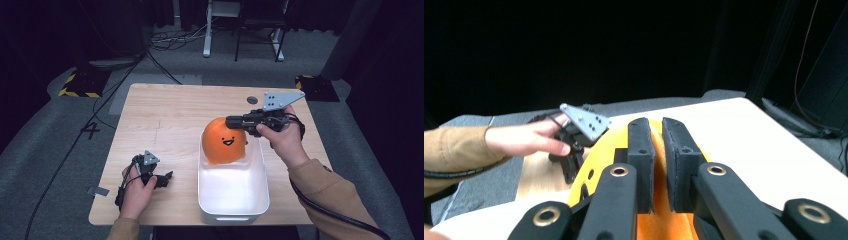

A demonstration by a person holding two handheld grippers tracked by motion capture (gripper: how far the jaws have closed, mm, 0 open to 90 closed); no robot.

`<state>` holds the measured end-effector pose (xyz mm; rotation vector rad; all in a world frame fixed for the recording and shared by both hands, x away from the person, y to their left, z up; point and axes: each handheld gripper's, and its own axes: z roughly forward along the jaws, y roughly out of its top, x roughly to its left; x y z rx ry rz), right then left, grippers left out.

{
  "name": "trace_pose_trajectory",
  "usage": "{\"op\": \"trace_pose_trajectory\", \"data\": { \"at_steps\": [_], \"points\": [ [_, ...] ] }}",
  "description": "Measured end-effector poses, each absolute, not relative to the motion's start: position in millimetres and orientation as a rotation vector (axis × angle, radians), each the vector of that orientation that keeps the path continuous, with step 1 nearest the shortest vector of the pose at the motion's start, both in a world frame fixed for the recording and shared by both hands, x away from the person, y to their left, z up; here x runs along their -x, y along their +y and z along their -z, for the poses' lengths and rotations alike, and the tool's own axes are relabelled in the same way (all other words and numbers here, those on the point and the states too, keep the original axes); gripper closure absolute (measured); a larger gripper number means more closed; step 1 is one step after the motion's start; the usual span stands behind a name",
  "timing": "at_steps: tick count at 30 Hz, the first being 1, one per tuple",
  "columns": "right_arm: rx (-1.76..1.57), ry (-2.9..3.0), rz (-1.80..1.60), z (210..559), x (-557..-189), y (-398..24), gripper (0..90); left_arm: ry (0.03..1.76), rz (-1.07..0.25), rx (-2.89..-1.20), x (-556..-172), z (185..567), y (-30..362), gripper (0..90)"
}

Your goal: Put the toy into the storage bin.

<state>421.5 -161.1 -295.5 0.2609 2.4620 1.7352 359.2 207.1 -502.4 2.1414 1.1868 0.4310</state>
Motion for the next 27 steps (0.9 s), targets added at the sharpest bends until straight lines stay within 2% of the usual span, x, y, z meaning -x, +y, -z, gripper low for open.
{"op": "trace_pose_trajectory", "data": {
  "at_steps": [27],
  "points": [
    [-0.36,2.747,-1.458,342,-426,-140,82.3,1.187,-0.432,-2.141,-359,502,207,11.4]
  ]
}}
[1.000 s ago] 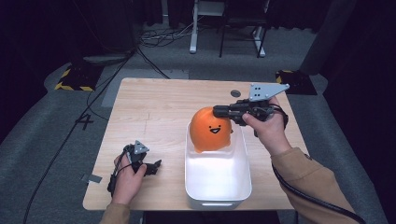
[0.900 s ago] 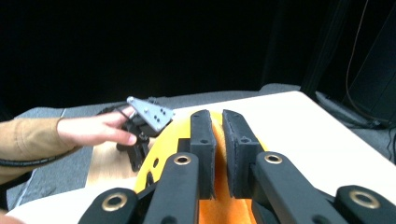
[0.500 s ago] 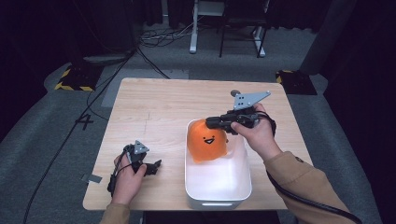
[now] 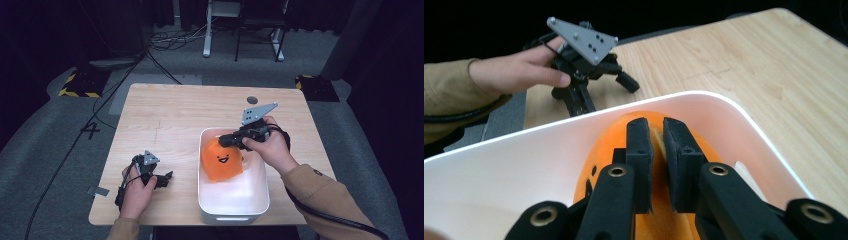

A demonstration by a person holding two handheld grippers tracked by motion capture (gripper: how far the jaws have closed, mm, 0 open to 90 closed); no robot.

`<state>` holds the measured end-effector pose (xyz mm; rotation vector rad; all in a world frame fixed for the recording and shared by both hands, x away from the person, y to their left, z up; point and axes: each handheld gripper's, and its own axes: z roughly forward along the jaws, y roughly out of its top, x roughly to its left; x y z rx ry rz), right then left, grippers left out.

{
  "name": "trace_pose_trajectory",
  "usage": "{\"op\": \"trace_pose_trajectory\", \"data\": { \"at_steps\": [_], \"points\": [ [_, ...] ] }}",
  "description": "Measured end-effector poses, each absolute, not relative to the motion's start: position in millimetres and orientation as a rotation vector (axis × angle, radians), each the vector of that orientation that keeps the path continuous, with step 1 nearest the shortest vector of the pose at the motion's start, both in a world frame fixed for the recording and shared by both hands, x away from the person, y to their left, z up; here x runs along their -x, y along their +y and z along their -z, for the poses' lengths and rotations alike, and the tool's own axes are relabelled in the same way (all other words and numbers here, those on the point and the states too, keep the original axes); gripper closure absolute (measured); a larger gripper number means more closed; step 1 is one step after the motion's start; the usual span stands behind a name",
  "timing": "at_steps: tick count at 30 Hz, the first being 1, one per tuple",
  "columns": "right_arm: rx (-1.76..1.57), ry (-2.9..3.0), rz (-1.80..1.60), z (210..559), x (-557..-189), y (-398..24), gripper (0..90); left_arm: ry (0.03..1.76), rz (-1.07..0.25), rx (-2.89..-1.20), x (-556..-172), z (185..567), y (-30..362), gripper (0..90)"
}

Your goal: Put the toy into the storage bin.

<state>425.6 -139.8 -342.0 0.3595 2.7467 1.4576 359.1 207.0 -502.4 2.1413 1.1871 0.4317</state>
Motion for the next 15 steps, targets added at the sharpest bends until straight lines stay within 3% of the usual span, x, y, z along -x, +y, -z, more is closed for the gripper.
{"op": "trace_pose_trajectory", "data": {
  "at_steps": [15],
  "points": [
    [-0.339,2.837,-1.286,358,-426,-134,80.7,1.187,-0.432,-2.141,-359,502,207,11.3]
  ]
}}
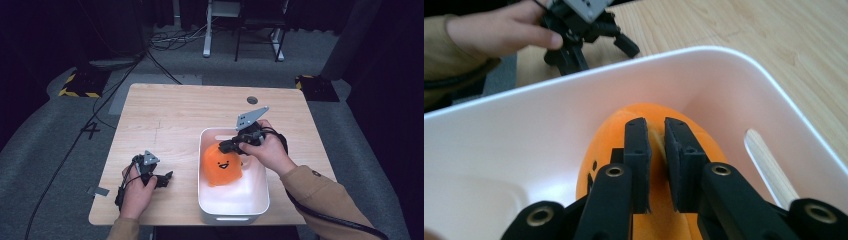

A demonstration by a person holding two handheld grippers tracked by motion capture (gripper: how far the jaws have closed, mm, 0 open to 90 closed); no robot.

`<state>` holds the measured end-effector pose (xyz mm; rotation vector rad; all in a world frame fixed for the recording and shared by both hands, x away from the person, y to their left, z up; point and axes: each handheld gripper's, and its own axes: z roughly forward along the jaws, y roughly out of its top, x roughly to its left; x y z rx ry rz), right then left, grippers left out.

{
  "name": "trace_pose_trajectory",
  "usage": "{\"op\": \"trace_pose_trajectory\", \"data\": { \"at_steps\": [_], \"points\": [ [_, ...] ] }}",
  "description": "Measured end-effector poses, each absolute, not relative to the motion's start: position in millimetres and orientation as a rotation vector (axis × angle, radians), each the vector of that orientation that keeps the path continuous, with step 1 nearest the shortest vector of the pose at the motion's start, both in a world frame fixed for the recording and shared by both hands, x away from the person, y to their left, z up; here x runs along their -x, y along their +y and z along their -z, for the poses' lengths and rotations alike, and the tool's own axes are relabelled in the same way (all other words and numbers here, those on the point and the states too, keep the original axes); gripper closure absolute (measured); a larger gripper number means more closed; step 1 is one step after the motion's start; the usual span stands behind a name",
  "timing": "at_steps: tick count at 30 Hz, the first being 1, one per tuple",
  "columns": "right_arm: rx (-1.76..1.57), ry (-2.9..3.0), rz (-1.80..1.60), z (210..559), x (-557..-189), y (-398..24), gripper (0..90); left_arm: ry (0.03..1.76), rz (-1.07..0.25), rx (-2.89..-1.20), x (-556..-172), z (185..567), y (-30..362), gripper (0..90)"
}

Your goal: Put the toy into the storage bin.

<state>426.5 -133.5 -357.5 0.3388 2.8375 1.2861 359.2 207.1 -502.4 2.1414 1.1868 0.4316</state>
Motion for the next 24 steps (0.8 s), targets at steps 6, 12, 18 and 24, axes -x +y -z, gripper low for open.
{"op": "trace_pose_trajectory", "data": {
  "at_steps": [6,12,18,24],
  "points": [
    [-0.363,2.847,-1.295,358,-426,-133,79.5,1.187,-0.432,-2.141,-359,502,207,11.3],
    [-0.364,2.832,-1.301,361,-424,-139,77.5,1.187,-0.432,-2.141,-359,502,207,11.3],
    [-0.367,2.83,-1.307,362,-421,-149,72.0,1.185,-0.432,-2.139,-360,503,207,10.9],
    [-0.366,2.819,-1.349,361,-419,-158,63.9,1.197,-0.422,-2.141,-362,503,204,6.7]
  ]
}}
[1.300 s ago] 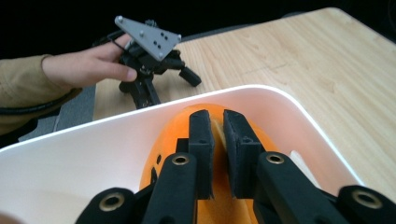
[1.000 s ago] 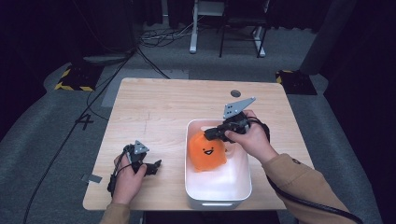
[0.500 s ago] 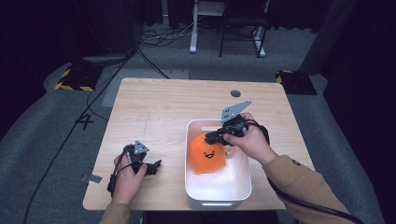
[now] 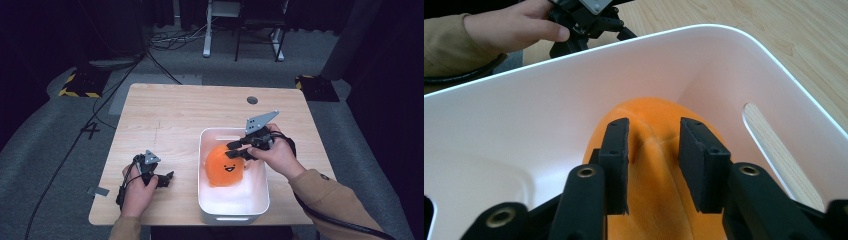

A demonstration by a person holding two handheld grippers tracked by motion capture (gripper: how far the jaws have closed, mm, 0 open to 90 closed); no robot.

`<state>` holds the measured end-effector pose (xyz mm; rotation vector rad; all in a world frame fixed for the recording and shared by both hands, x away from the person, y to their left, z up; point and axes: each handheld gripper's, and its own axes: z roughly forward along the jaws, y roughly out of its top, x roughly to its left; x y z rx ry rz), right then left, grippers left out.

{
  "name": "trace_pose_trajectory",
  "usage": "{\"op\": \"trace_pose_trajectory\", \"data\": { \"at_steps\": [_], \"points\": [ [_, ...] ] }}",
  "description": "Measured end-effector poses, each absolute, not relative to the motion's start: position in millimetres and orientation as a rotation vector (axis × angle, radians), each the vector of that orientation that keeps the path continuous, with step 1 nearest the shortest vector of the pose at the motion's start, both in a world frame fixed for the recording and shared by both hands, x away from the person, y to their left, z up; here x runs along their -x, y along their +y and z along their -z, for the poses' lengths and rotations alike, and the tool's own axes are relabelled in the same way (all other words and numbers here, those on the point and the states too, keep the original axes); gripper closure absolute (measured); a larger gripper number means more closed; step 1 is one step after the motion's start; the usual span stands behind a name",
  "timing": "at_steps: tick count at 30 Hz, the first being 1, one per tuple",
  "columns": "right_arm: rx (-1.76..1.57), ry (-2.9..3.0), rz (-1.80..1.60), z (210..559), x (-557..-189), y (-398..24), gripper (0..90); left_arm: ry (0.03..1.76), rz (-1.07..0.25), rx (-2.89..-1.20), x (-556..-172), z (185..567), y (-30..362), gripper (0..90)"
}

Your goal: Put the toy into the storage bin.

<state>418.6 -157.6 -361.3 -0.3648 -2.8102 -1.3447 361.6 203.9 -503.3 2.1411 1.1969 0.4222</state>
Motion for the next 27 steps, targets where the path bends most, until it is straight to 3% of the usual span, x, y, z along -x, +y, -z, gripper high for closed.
{"op": "trace_pose_trajectory", "data": {
  "at_steps": [27],
  "points": [
    [0.576,-2.789,1.608,325,-416,-225,31.5,1.188,-0.423,-2.153,-361,503,204,6.1]
  ]
}}
